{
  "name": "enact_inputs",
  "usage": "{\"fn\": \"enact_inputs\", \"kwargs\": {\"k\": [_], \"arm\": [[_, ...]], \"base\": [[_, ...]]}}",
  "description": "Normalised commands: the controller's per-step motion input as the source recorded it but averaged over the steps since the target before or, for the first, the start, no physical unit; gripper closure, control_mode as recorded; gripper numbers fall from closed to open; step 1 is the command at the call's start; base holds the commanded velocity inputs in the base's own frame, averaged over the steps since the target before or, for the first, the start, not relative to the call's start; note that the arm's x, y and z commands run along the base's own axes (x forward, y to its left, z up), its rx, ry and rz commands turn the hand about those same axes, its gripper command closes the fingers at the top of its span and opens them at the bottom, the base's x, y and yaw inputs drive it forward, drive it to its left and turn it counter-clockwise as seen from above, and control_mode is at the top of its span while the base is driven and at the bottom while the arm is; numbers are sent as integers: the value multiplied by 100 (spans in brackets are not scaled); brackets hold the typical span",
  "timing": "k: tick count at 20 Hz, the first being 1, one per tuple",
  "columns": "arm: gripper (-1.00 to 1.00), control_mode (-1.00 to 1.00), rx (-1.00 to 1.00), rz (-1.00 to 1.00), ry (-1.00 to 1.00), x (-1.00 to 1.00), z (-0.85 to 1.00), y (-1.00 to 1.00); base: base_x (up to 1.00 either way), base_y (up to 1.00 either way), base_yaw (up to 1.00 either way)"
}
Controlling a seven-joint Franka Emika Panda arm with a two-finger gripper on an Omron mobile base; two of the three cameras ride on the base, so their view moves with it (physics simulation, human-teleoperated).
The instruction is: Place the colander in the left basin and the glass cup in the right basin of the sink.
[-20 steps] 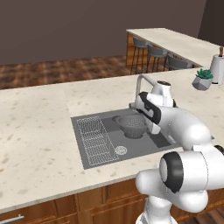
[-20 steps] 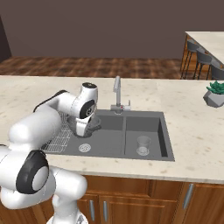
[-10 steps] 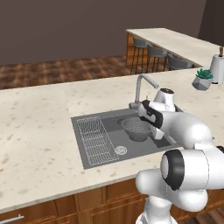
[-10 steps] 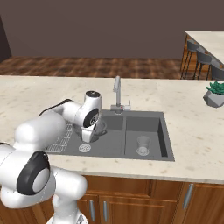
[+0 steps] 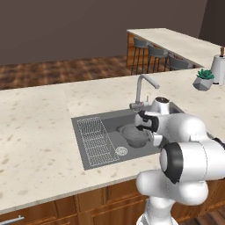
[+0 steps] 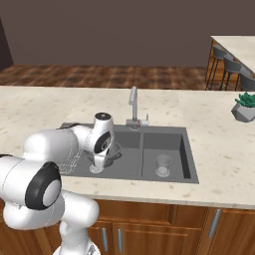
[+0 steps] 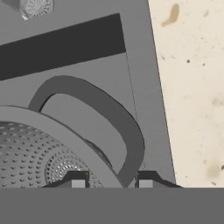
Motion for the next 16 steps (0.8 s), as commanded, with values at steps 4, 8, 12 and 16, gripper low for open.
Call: {"fn": "enact_inputs", "kwargs": {"k": [4,8,12,16], "arm": [[100,-100,-2,8,-2,33,-37,-1],[100,-100,-3,8,-2,26,-36,0],[100,-100,-3,9,0,23,-31,0],[100,-100,0,9,3,34,-21,-4]], "base": [[0,0,0],[0,0,0],[0,0,0],[0,0,0]]}}
